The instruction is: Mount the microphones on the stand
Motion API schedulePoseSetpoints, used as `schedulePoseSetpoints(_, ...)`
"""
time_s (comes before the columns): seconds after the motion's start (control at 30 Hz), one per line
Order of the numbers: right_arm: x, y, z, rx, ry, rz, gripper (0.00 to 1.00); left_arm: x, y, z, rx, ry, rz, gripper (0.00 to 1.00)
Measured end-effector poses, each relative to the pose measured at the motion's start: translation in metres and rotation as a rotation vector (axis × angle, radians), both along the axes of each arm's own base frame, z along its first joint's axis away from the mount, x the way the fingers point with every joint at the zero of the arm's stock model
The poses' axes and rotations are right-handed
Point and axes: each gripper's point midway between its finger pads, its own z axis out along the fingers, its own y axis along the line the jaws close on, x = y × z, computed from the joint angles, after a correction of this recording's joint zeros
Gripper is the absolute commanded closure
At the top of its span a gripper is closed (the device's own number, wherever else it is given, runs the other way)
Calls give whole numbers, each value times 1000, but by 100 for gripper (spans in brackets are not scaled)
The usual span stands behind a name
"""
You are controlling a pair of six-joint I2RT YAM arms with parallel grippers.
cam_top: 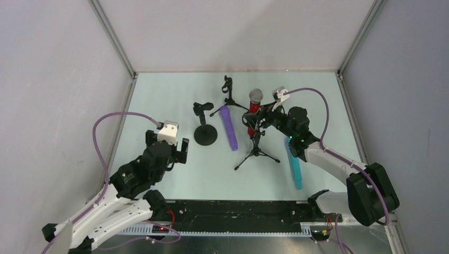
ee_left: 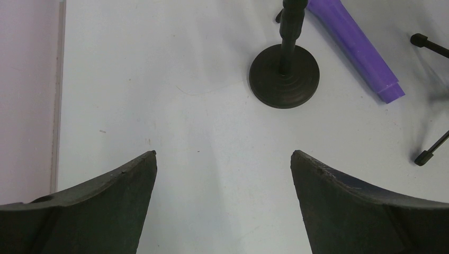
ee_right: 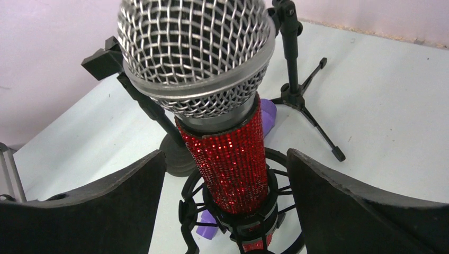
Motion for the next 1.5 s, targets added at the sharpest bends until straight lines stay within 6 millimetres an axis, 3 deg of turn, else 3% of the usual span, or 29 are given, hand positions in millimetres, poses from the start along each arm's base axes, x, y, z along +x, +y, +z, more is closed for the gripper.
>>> schedulePoseSetpoints(0.17, -2, -8, 11, 29, 1, -3, 1, 0, 0, 0, 0, 0, 0, 0)
schedulePoseSetpoints(0.53, -15, -22, 21, 42, 32, 3, 0, 0, 0, 0, 0, 0, 0, 0)
schedulePoseSetpoints(1.0, -56, -50, 38, 43, 92, -54, 1, 0, -1, -2, 4, 7, -4, 0)
schedulePoseSetpoints(1.27, -75, -63, 27, 36, 184, -103, 1, 1, -4, -8, 27, 34, -12, 0)
schedulePoseSetpoints(1.5, -90, -55, 2, -20, 282, -113, 1, 1, -5, -13, 43, 52, -16, 0)
